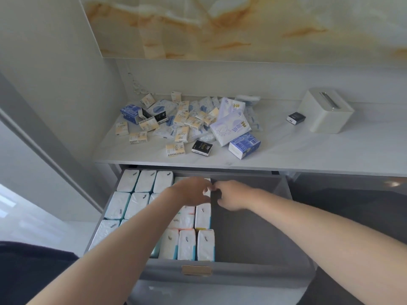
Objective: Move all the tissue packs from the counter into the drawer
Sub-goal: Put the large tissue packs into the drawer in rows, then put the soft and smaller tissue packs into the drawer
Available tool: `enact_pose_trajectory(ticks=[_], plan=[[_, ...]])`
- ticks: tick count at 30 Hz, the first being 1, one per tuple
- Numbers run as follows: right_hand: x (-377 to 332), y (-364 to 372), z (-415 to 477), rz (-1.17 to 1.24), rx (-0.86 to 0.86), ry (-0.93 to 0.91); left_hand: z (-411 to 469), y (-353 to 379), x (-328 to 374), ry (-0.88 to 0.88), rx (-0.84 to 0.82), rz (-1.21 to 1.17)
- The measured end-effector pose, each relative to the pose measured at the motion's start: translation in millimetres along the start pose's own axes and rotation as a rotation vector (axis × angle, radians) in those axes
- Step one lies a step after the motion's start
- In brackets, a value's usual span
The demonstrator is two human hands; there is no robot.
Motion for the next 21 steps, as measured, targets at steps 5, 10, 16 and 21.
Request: enact_pose_trajectory(ticks=[5,10,16,21], plan=[[25,-94,12,0.124,0.276,0.026,26,-66,10,-0.034,0.163,-0.029],[61,-167,31,0.097,0.502,0.062,57,-123,8,-0.045,0.351,-0.104],[120,-164,73,0.308,0.435,0.278,101,-122,-22,-0.170,0.390,-0.165],[134,-154,107,0.449,0.348,0.333,131,-107,-44,-0.225,0.362,-0.484]])
Point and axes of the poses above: each hand's wrist, its own z-axis towards the middle knuckle, its own y-axis out of the palm, x = y × z, the point moved 10 cm from there along z, towards the middle knuckle, and after that the axes turned 1 degree about y, right-handed, at the moved point
